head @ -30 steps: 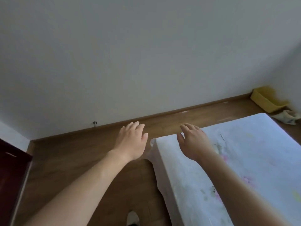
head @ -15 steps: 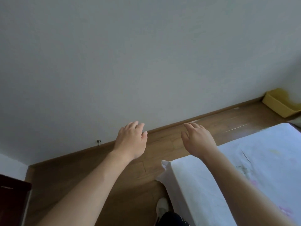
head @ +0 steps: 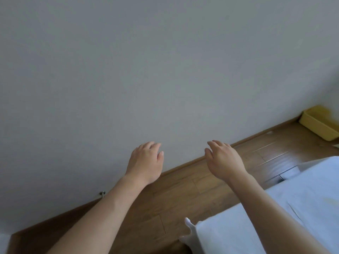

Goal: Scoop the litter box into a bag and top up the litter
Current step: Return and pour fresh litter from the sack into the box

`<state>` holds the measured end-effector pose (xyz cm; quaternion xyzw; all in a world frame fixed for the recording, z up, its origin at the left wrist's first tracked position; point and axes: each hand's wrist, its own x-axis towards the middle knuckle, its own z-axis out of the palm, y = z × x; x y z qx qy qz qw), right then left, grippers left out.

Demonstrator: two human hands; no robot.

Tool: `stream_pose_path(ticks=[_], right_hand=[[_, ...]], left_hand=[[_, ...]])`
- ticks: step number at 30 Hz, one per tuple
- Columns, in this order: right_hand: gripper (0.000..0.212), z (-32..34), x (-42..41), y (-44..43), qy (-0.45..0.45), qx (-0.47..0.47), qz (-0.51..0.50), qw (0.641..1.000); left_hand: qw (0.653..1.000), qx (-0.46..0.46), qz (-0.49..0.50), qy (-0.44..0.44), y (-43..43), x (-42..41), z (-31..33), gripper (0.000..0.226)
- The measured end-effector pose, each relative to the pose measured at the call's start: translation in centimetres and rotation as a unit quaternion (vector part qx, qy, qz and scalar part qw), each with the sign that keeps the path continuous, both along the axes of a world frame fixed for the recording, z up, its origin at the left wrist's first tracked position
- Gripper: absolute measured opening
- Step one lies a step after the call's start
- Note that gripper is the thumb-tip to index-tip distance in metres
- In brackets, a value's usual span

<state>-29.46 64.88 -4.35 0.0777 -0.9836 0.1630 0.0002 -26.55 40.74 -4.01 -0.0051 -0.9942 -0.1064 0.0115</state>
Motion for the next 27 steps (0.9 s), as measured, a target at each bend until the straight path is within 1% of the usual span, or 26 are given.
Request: stream_pose_path(ticks=[4, 11, 14, 16, 20, 24, 27], right_hand=[[0.037, -0.7, -4.0, 0.1, -0.008, 0.012, -0.027, 1.0], [0.045, -3.2, -10.9, 0.5, -0.029, 0.023, -0.122, 0.992], [0.03, -3.5, -13.4, 0.4, -0.036, 0.001, -0.179, 0.983], [0.024, -3.1, -14.4, 0.2, -0.034, -0.008, -0.211, 0.977], [0.033, -2.2, -15.3, 0.6, -0.018, -0.021, -0.281, 0.959], [0.027, -2.2, -15.8, 3.2, 0.013, -0.006, -0.329, 0.944], [0.027, -2.8, -16.3, 5.5, 0.022, -0.004, -0.355, 0.935]], left_hand=[[0.999, 0.003, -0.039, -0.009, 0.4, -5.8, -0.4, 0.042], [0.991, 0.019, -0.132, -0.017, 0.2, -17.5, -2.5, 0.046], [0.983, 0.03, -0.18, -0.021, 0.2, -22.3, -3.1, 0.042], [0.977, 0.032, -0.212, -0.024, 0.8, -25.0, -3.1, 0.04], [0.96, 0.041, -0.276, -0.02, 3.4, -29.2, -2.9, 0.034], [0.941, 0.051, -0.333, -0.019, 7.6, -32.2, -2.9, 0.034], [0.929, 0.049, -0.367, -0.024, 11.0, -34.0, -3.2, 0.036]])
